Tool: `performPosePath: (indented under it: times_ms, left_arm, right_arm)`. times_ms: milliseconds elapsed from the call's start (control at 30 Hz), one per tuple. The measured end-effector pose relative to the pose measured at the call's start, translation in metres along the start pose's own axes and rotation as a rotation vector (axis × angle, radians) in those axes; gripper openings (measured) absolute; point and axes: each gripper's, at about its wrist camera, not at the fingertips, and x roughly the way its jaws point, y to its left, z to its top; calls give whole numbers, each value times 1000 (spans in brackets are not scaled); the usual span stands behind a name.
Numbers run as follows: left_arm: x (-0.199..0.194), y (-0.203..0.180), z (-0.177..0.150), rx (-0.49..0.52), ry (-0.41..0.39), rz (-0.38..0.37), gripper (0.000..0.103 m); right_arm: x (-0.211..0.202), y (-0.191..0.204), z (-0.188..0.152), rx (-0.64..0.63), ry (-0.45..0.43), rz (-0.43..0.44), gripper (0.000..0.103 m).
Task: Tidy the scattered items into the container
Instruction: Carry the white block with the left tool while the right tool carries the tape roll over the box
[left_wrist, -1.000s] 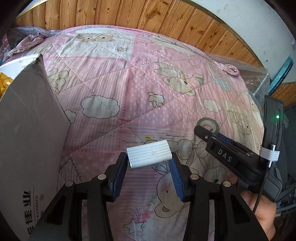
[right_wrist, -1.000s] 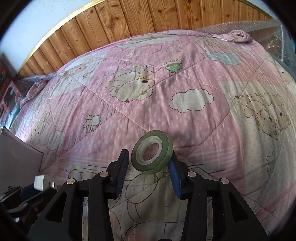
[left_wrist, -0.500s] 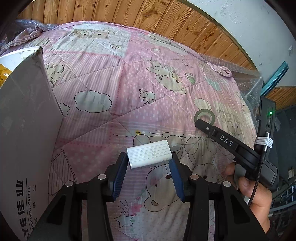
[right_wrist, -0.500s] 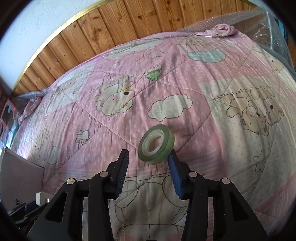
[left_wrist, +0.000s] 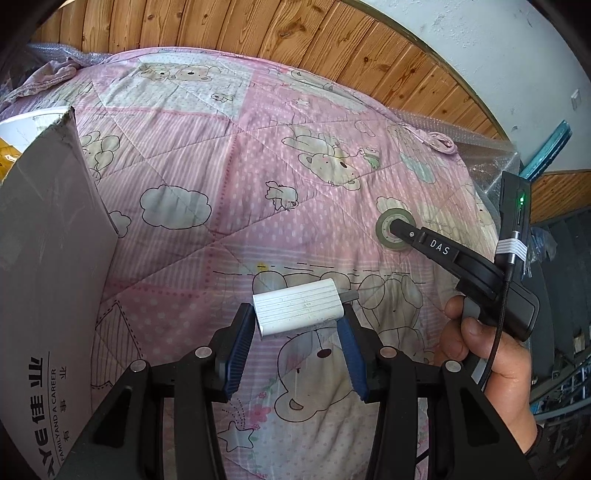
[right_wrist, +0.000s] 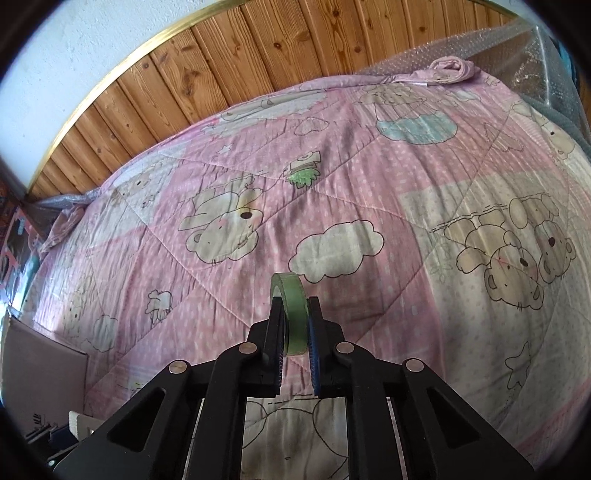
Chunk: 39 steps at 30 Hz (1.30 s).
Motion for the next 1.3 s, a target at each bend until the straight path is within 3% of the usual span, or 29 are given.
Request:
performPosePath:
  times_ms: [500, 1300]
  left_arm:
    - [-38, -10, -17, 66, -55, 103, 47]
    - [-114, -8, -82, 85, -92, 99, 47]
  right_arm:
    - [-58, 36, -45, -60, 17, 8, 11]
    - [-140, 84, -155, -97, 69, 54, 11]
